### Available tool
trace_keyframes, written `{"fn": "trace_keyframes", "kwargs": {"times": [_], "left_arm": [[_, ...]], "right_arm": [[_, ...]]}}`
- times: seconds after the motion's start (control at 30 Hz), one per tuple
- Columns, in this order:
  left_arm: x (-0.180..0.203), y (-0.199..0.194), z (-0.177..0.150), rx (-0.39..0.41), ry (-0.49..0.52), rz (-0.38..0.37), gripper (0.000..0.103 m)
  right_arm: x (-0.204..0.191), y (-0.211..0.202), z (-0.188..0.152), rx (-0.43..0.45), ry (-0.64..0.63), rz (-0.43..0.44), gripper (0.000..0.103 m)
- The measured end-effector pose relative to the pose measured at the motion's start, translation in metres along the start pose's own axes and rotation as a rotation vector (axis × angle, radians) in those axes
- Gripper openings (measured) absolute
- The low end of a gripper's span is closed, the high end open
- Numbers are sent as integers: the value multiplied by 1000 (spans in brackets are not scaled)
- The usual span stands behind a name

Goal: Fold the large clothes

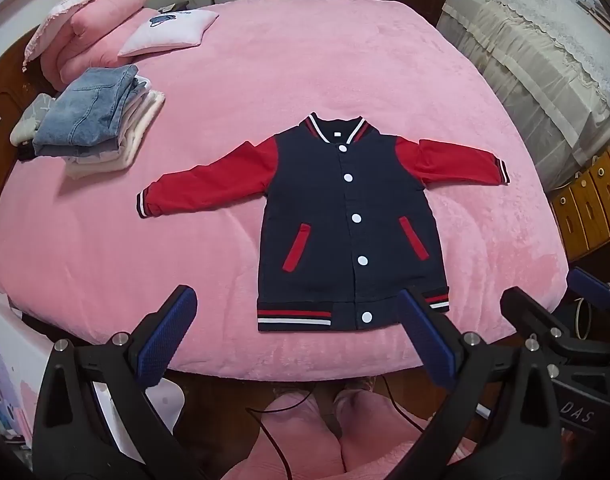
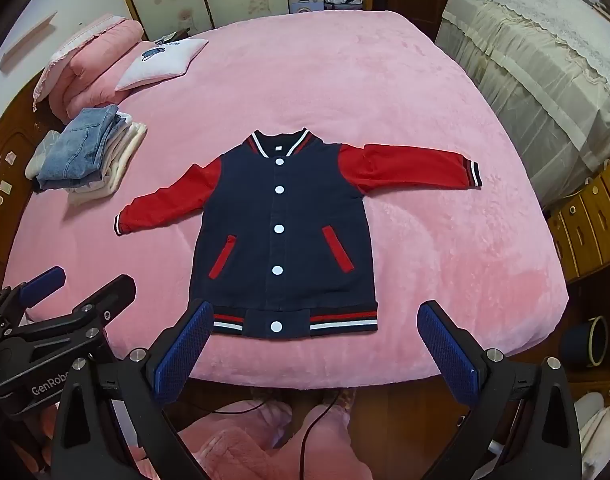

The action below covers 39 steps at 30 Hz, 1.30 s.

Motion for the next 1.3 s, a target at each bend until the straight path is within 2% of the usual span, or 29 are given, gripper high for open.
{"fn": "trace_keyframes", "kwargs": {"times": [1.3], "left_arm": [[7, -3, 4, 3, 8, 3, 98]], "right_arm": [[7, 0, 5, -9, 0, -1, 103]]}}
Point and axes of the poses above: each gripper's, at about its wrist camera, not at the fingertips, and y roughly the way its jaws point, x to its right, z to its top, the point moved 5 cm from there along y, roughly the way its jaws point, and after that the axes turned 13 degrees about y, right-handed, at the moved point
